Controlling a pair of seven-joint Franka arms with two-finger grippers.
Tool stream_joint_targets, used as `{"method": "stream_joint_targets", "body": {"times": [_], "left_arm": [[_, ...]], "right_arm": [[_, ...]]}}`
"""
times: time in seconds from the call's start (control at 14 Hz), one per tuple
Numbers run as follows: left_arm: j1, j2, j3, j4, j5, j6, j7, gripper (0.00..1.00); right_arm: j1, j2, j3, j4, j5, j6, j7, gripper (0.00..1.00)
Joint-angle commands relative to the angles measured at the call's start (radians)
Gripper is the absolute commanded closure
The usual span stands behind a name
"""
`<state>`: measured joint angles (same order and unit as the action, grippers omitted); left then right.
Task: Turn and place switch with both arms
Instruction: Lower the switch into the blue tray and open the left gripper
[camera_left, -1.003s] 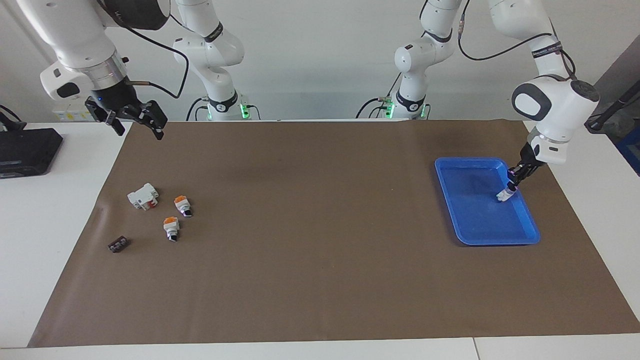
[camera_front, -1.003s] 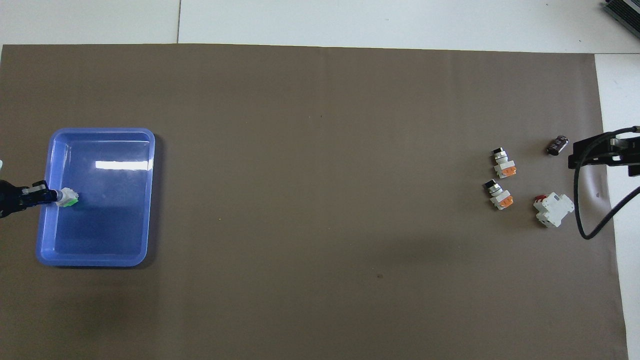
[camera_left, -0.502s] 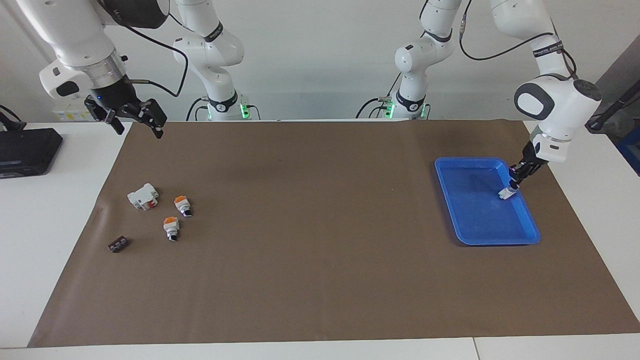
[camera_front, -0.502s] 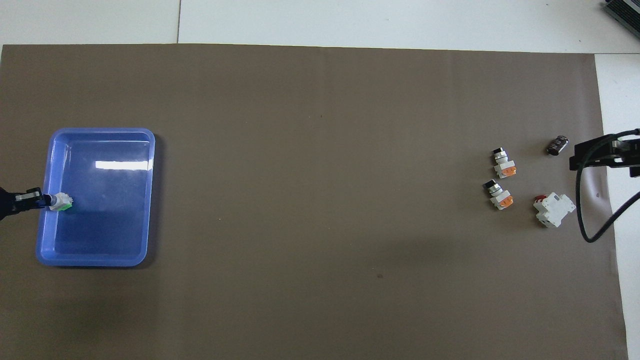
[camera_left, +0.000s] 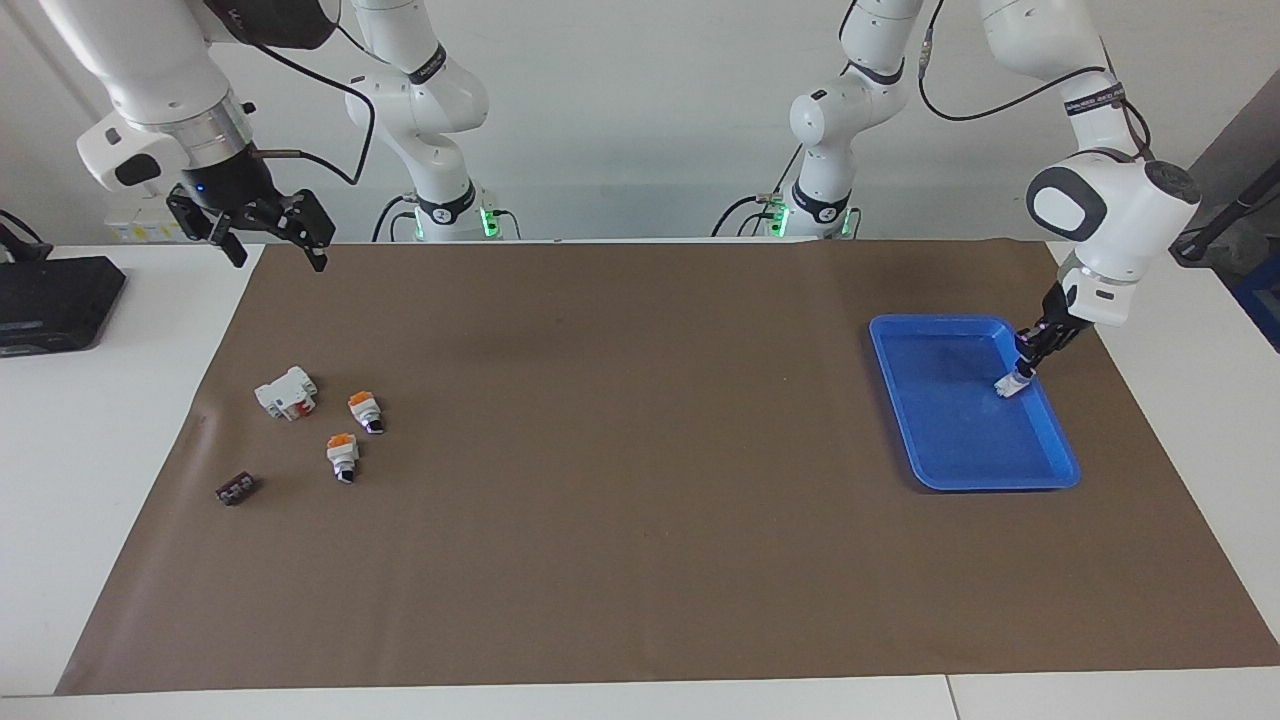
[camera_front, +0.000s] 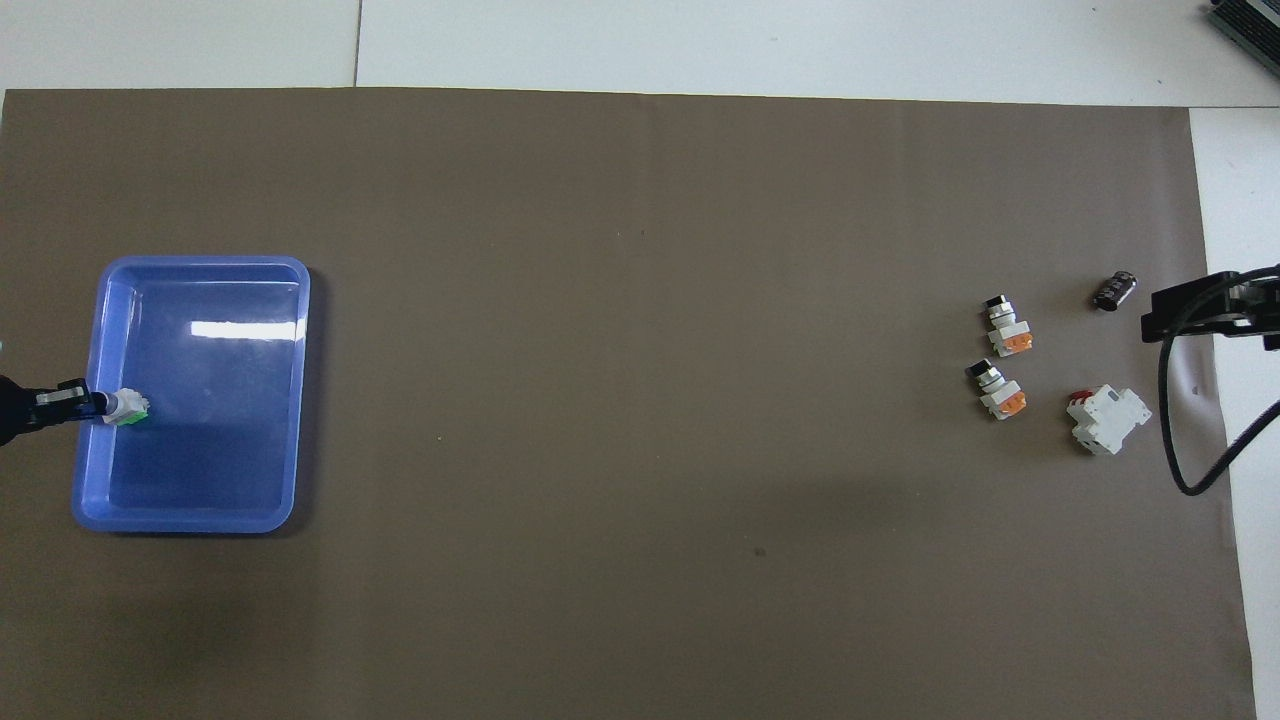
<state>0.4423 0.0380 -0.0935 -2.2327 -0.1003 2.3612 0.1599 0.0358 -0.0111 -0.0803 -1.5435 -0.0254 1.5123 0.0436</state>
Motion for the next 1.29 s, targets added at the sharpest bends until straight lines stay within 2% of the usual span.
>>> {"method": "stream_joint_targets", "body": {"times": [0.0, 0.07, 0.36, 0.43, 0.65, 0.86, 1.08, 1.22], "left_arm": [[0.009, -0.009, -0.009, -0.016, 0.014, 0.018, 0.012, 1.00], [0.007, -0.007, -0.009, -0.010, 0.014, 0.013, 0.012, 1.00], [0.006, 0.002, -0.009, 0.022, 0.014, -0.014, 0.012, 0.83], [0.004, 0.005, -0.009, 0.031, 0.014, -0.022, 0.012, 0.76], [0.000, 0.006, -0.011, 0.053, 0.014, -0.045, 0.012, 0.68], [-0.019, 0.006, -0.011, 0.129, 0.014, -0.138, 0.009, 0.68], [-0.074, 0.028, -0.011, 0.253, 0.014, -0.255, 0.000, 0.66], [-0.123, 0.037, -0.011, 0.298, 0.016, -0.290, -0.012, 0.65]], "right_arm": [[-0.007, -0.017, 0.002, -0.010, 0.005, -0.015, -0.008, 0.00], [-0.005, -0.017, 0.002, -0.010, 0.004, -0.014, 0.004, 0.00], [0.001, -0.017, 0.004, -0.015, 0.004, -0.001, 0.041, 0.00], [0.001, -0.017, 0.004, -0.017, 0.004, -0.001, 0.041, 0.00], [-0.001, -0.020, 0.004, -0.024, 0.004, -0.001, 0.039, 0.00], [-0.002, -0.020, 0.004, -0.026, 0.004, -0.001, 0.041, 0.00], [-0.004, -0.020, 0.004, -0.026, 0.004, -0.001, 0.041, 0.00], [-0.004, -0.020, 0.004, -0.026, 0.004, -0.001, 0.041, 0.00]]}}
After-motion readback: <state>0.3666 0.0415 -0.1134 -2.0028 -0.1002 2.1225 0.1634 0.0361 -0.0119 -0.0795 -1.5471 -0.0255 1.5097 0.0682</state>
